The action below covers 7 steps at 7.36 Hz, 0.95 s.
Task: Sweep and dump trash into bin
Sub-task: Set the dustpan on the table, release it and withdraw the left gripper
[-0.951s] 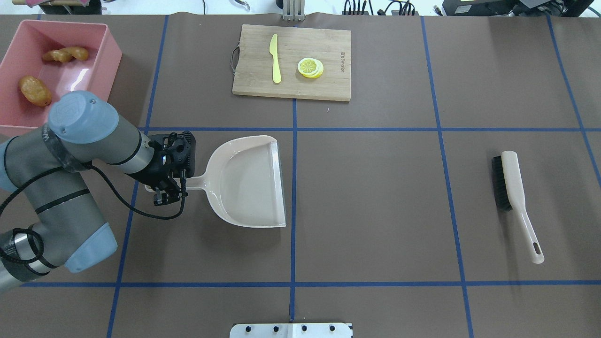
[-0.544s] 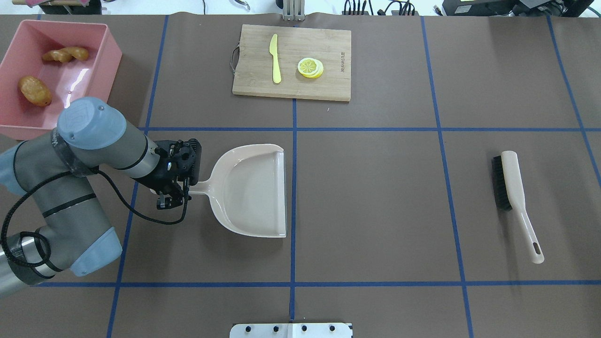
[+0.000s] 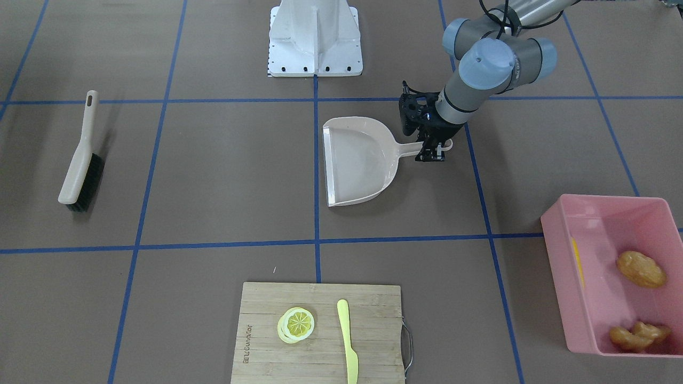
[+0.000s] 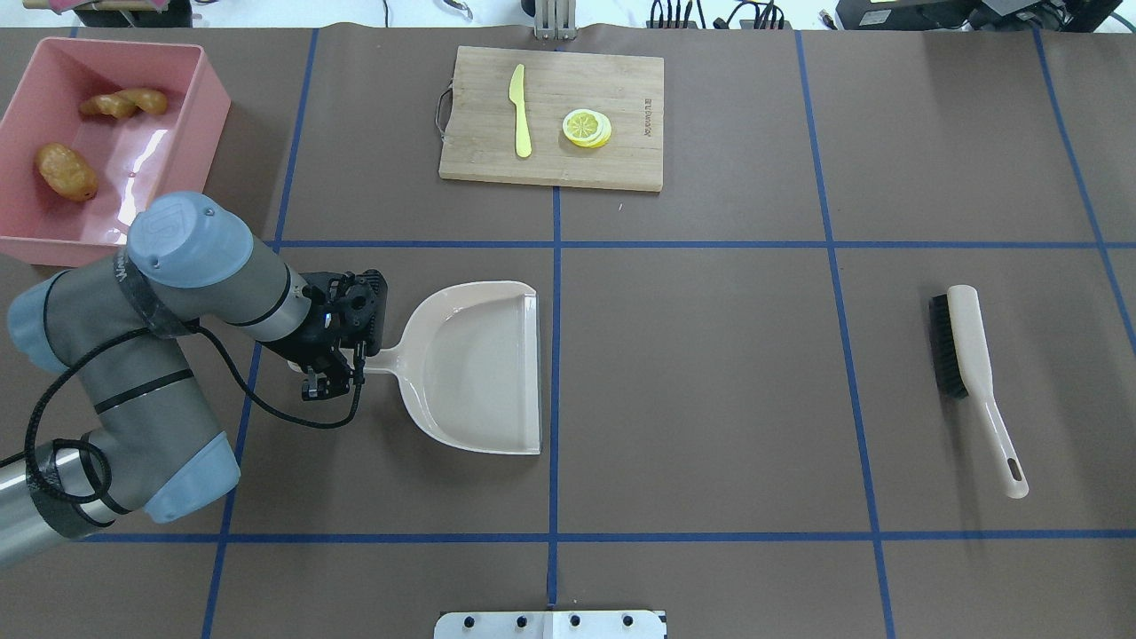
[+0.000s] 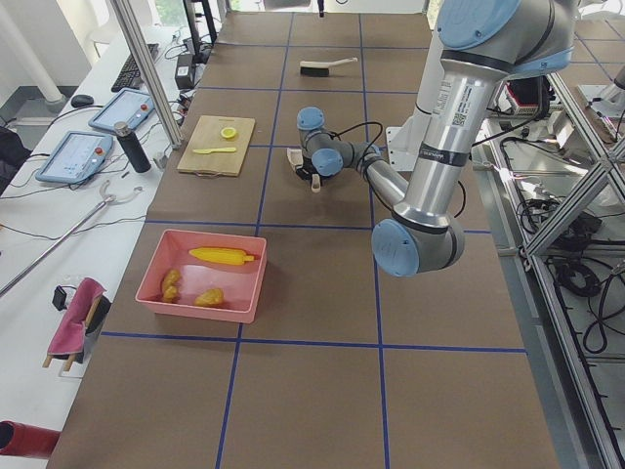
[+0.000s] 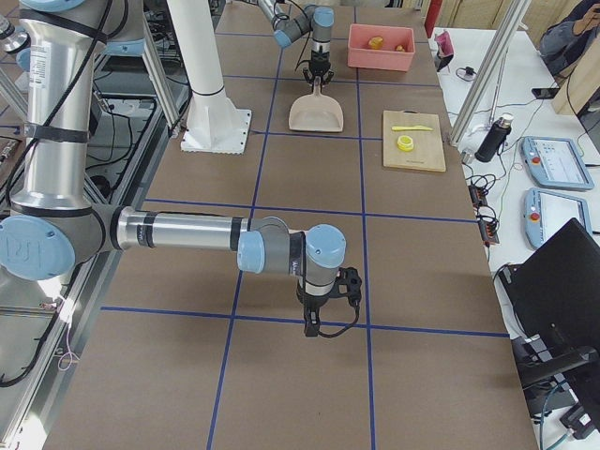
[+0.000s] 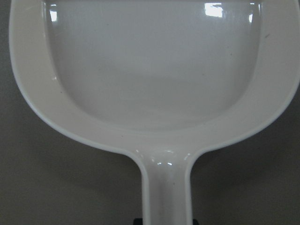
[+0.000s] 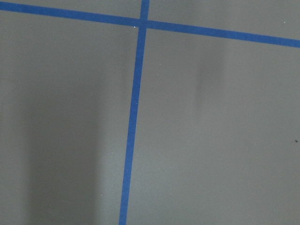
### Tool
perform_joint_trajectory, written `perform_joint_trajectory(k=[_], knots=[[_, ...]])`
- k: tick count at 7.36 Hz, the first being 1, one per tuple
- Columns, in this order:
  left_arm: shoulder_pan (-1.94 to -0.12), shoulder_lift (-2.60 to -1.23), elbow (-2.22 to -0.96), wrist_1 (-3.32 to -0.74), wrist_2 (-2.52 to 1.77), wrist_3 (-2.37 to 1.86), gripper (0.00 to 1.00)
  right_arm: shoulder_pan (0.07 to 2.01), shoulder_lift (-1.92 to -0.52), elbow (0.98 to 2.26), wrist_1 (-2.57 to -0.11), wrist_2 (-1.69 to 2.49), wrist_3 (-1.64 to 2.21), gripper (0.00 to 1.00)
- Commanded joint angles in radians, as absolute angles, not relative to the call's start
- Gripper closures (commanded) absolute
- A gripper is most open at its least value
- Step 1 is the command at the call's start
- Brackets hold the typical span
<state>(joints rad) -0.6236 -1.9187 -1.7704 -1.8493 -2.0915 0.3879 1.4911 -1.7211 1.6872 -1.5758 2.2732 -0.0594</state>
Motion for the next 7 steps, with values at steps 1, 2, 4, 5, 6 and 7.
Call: perform_joint_trajectory(k=[1, 2, 4, 5, 6, 7], knots=[[-0.627, -1.931, -1.773, -1.848, -2.101, 0.384, 0.02, 1.491, -1.721, 1.671, -1.572, 2.275, -0.058, 0.0], [-0.652, -1.939, -1.784, -1.848, -2.108, 0.379, 0.02, 1.491, -1.721, 1.667, -1.574, 2.275, -0.058, 0.0], [-0.754, -1.956, -1.789, -1.853, -2.164, 0.239, 0.02, 1.491, -1.721, 1.666, -1.572, 2.272, -0.058, 0.0], [-0.802, -1.966, -1.802, -1.868, -2.172, 0.072, 0.02, 1.491, -1.721, 1.666, -1.572, 2.272, -0.058, 0.0], [-0.863, -1.968, -1.813, -1.862, -2.166, -0.068, 0.02, 1.491, -1.721, 1.666, -1.571, 2.272, -0.058, 0.0], [-0.914, -1.959, -1.815, -1.858, -2.163, -0.166, 0.02, 1.491, -1.721, 1.666, -1.571, 2.27, -0.058, 0.0]])
